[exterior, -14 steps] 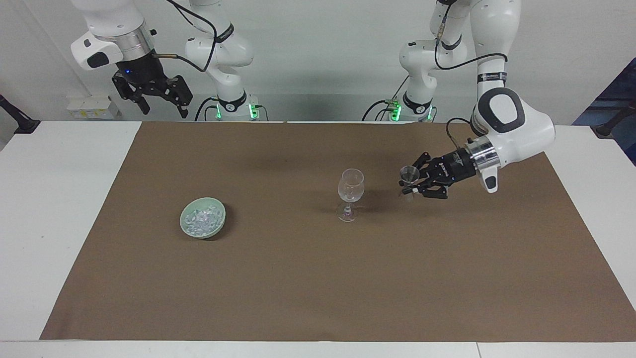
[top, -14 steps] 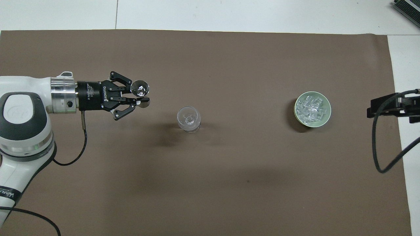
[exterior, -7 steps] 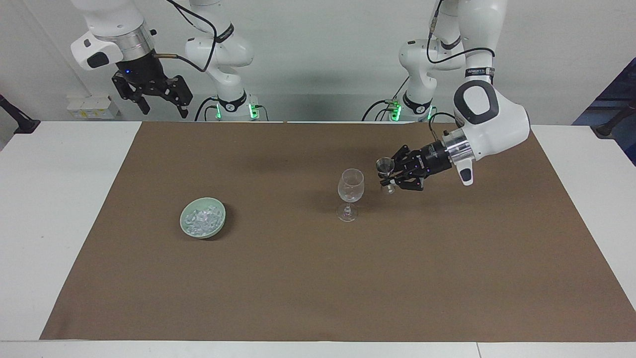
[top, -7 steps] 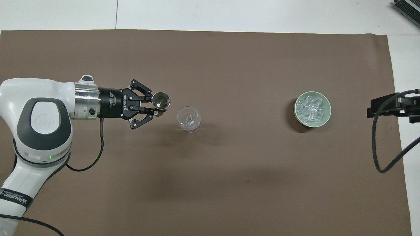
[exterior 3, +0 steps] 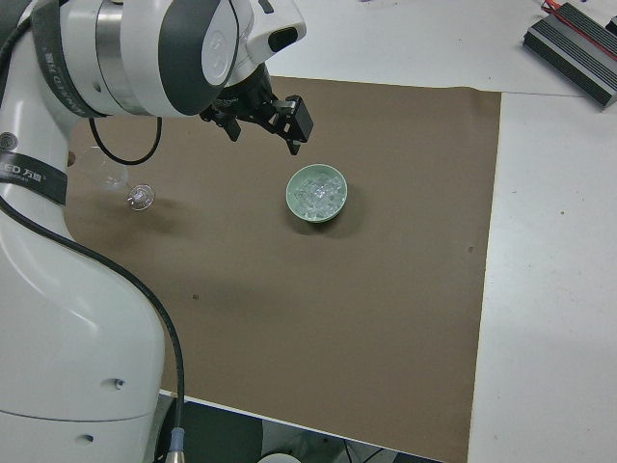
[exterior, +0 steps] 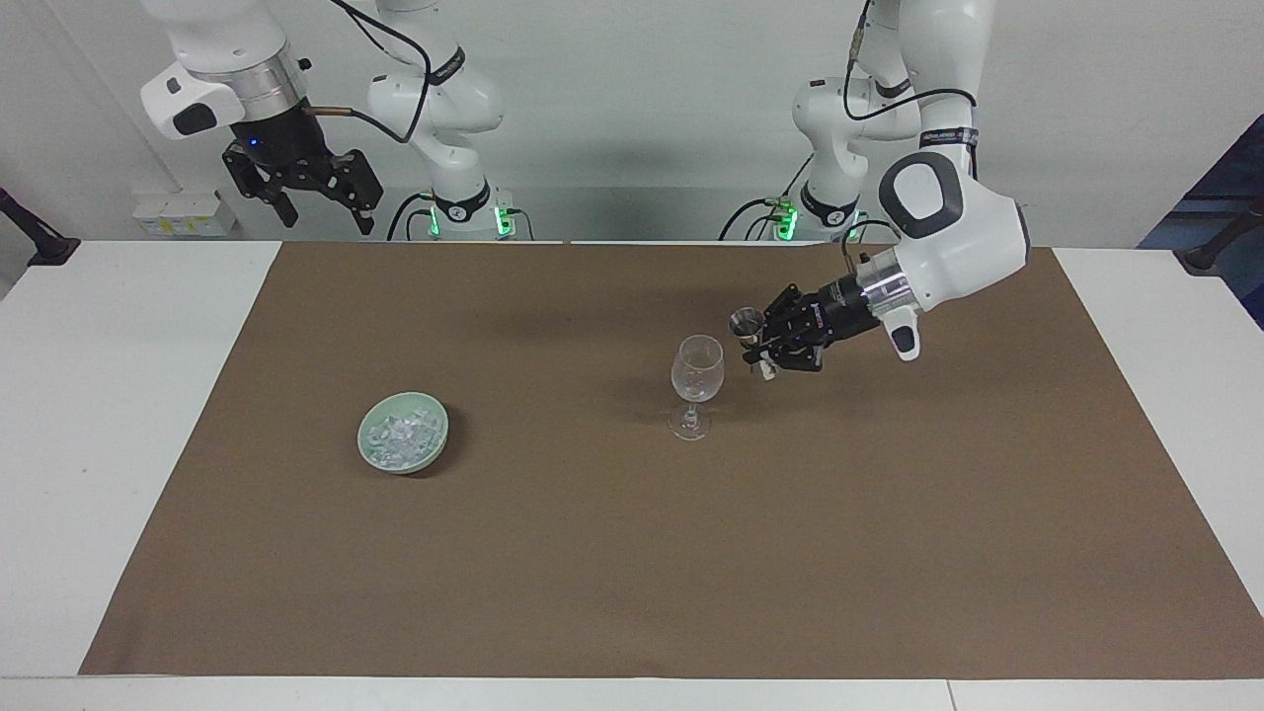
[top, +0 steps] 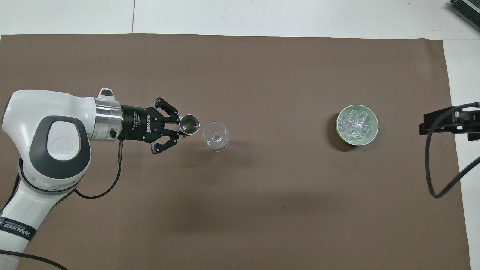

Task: Pour wine and add ice with both arms
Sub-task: 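Lift the metal cup with the left gripper and carry it to the glass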

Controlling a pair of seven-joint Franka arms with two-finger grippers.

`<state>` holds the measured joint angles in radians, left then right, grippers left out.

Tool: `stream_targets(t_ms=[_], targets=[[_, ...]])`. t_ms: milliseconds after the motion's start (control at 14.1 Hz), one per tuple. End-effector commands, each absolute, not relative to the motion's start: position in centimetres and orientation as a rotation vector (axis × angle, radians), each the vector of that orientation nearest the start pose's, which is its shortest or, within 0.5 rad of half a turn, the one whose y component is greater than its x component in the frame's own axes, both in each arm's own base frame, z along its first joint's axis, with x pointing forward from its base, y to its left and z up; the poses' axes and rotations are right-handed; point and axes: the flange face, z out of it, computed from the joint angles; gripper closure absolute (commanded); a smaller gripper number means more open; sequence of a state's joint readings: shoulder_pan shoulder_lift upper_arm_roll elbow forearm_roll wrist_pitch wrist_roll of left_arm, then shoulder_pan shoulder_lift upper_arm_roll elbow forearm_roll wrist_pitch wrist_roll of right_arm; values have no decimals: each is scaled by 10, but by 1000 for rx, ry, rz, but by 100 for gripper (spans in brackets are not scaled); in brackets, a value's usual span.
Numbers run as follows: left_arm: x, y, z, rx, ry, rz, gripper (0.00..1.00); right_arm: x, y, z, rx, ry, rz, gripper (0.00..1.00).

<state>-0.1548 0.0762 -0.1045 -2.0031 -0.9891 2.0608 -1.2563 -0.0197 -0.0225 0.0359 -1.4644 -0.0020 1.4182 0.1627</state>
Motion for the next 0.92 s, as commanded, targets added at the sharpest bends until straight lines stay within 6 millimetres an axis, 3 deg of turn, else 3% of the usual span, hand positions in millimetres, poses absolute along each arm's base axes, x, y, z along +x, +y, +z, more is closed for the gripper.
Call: stream_targets(t_ms=[0, 850], targets=[[538, -198, 447, 1784, 1695, -715, 100, 526, 8, 674, -3113, 247, 22, 0], [539, -225, 464, 1885, 1788, -565, 100, 526, 8, 674, -3113, 247, 22, 0]])
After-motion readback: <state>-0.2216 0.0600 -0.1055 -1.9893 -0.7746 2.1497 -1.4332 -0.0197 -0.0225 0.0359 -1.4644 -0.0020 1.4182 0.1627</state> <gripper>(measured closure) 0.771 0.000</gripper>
